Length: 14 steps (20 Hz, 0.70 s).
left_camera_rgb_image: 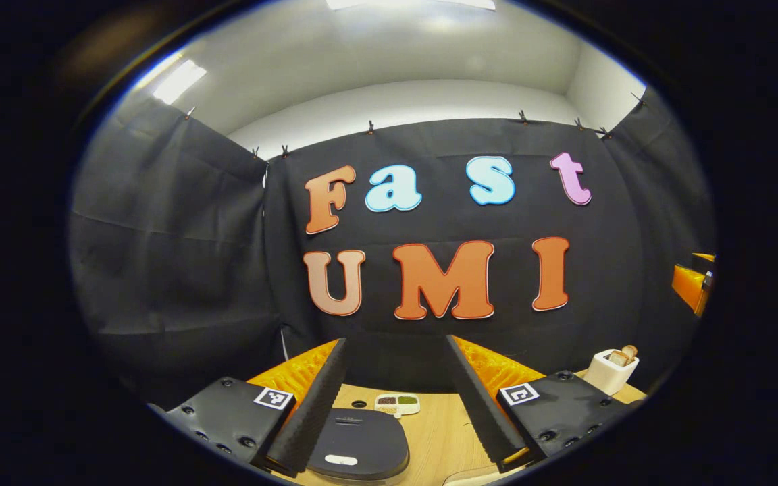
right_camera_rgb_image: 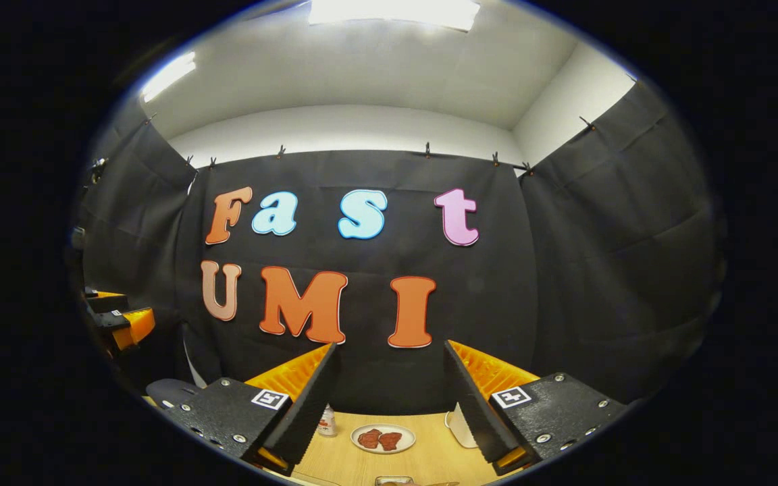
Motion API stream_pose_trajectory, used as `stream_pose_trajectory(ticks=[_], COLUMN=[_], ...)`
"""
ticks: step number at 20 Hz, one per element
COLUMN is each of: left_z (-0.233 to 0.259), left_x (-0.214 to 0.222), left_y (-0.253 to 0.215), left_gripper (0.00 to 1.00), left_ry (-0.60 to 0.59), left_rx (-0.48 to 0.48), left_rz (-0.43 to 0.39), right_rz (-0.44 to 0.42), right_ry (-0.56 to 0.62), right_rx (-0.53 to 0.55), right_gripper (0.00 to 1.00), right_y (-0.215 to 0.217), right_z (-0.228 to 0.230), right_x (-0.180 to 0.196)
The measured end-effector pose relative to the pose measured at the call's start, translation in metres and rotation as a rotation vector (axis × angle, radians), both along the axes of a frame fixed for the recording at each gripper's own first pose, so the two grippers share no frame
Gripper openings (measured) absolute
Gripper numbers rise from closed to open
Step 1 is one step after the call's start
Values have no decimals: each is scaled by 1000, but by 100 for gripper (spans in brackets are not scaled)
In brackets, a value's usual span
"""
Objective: Close the left gripper, press the button to open the rice cooker; take a wooden spoon from the chopstick holder with the right hand, scoop a spoonful of rice and pour it into the rice cooker, then put the wooden spoon back into the chopstick holder.
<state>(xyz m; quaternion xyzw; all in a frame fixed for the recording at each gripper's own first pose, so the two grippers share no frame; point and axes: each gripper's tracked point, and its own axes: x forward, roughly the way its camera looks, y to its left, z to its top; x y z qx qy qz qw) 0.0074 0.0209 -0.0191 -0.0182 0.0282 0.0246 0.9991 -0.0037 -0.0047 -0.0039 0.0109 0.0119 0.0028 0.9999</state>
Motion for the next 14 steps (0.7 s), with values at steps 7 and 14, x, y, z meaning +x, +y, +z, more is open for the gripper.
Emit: stream_pose_trajectory(ticks=[7,14], left_z=[-6,-28], left_x=[8,22], left_y=[5,5], left_gripper=[91,100], left_ry=[16,125], left_rx=[28,-91], left_rz=[17,-43], right_rz=[12,22], right_ry=[55,-40], right_rx=[-11,-15], right_gripper=[91,89], right_y=[15,18], right_z=[-14,-5], right_x=[5,11])
